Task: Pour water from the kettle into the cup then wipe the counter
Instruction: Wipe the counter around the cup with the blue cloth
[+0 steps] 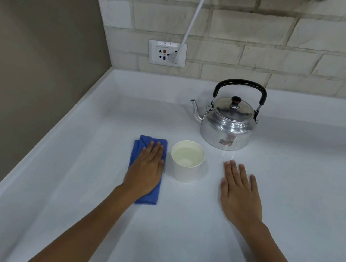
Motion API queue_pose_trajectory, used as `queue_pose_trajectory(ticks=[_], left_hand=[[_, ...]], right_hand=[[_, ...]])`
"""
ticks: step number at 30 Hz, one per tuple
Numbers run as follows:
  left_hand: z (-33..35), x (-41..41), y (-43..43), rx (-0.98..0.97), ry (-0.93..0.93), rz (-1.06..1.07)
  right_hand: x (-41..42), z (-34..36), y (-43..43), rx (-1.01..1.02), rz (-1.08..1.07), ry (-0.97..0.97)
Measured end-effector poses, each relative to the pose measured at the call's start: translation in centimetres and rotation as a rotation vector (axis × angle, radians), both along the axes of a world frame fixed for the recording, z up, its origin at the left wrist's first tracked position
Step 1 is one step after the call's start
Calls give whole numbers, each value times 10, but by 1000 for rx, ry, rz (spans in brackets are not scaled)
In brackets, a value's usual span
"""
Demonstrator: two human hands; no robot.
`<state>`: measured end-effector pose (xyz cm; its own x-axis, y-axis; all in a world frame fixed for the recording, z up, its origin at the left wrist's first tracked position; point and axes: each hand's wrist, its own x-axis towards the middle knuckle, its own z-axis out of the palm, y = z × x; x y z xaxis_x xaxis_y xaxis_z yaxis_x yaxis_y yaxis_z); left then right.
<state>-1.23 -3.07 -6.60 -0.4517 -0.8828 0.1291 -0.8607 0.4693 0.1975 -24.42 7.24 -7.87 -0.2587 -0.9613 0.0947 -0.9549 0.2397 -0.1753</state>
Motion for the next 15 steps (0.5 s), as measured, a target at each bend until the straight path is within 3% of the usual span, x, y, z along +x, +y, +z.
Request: queue_pose_trajectory(ticks=[4, 10, 15], left_hand=[[-4, 27, -12, 12, 137, -139], [10, 11, -96, 24, 31, 10], [9, -34, -138, 17, -99, -6]], right_hand=[[0, 0, 0, -4, 7, 5], [3, 0, -1, 2, -12, -14], [5, 1, -2, -16, -13, -16]])
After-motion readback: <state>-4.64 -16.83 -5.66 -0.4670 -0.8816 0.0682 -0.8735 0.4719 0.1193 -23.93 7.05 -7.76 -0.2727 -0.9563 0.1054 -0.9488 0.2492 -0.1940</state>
